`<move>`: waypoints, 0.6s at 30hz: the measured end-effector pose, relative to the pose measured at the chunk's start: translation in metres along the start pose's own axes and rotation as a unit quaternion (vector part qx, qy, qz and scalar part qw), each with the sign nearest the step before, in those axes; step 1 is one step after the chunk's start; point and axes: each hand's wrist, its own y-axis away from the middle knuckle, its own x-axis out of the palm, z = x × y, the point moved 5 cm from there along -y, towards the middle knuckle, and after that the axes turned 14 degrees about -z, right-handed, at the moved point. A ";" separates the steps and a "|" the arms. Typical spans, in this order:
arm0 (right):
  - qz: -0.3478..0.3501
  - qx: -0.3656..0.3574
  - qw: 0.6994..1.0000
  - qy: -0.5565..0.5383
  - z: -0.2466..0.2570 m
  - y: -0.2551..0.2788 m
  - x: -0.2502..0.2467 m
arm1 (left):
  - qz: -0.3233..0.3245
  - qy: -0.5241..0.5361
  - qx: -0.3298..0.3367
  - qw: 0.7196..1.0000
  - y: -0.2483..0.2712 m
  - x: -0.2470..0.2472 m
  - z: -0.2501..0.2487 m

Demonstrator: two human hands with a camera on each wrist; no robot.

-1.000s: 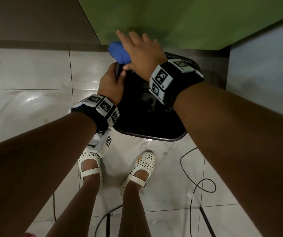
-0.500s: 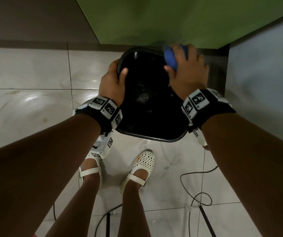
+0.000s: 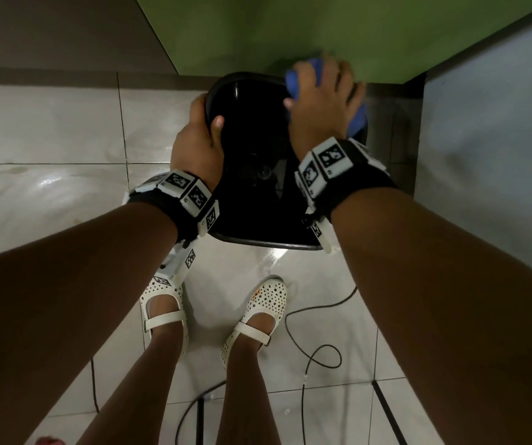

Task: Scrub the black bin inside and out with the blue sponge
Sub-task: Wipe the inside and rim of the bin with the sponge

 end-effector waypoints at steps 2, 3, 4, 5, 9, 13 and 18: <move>-0.001 -0.049 0.999 -0.014 0.013 0.000 0.003 | 0.001 -0.001 -0.002 1.000 -0.001 0.000 0.001; -0.003 -0.063 0.998 -0.010 0.014 -0.001 0.003 | 0.002 0.004 -0.005 1.000 -0.001 0.000 0.001; -0.005 -0.069 0.998 0.003 0.012 -0.001 0.002 | 0.004 0.011 -0.009 1.000 -0.001 0.000 0.001; -0.009 -0.069 0.997 0.021 0.007 0.000 0.001 | 0.006 0.019 -0.012 1.000 -0.001 0.000 0.000; 0.002 0.018 0.999 0.042 -0.025 0.010 -0.005 | 0.013 0.030 -0.008 0.999 -0.004 -0.001 -0.002; 0.013 0.207 0.975 -0.076 -0.058 0.032 -0.011 | 0.000 0.033 0.001 0.999 -0.003 -0.002 -0.004; 0.000 0.418 0.889 -0.187 -0.071 0.095 -0.003 | -0.016 0.031 -0.006 0.999 -0.003 -0.003 -0.003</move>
